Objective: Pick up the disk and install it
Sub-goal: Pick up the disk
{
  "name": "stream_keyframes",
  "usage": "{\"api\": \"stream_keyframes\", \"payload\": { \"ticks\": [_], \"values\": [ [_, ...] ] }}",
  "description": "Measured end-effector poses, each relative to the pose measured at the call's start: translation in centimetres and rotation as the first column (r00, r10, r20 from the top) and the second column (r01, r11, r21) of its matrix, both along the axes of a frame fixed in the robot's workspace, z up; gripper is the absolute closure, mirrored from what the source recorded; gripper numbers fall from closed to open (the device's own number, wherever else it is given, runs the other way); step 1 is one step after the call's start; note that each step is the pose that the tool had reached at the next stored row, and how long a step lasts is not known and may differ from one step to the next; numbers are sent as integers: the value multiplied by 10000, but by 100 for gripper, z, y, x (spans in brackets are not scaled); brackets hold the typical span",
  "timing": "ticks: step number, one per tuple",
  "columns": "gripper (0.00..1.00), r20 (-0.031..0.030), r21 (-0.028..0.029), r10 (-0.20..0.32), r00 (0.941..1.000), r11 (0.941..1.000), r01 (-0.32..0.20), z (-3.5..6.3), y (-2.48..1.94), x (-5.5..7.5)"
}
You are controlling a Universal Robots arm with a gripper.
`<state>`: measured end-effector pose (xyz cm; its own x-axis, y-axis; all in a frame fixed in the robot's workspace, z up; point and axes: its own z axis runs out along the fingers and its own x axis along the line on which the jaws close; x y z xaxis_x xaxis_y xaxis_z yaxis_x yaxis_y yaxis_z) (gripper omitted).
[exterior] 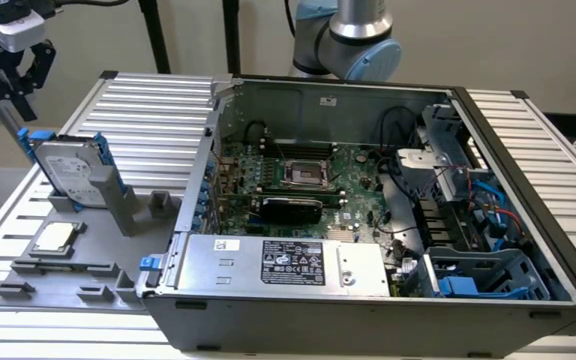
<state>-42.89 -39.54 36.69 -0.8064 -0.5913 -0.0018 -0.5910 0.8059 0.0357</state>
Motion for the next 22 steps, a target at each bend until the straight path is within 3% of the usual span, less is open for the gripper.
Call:
{"api": "stream_keyframes", "payload": {
  "ticks": [5,11,17,22],
  "values": [
    [89,12,-1,913,9958,9958,-913,0,0,-1],
    [89,39,-4,1981,9802,9802,-1981,0,0,0],
    [89,69,-13,3040,9527,9527,-3040,0,0,0],
    [89,105,-26,3898,9208,9209,-3898,-1,0,0]
  ]
}}
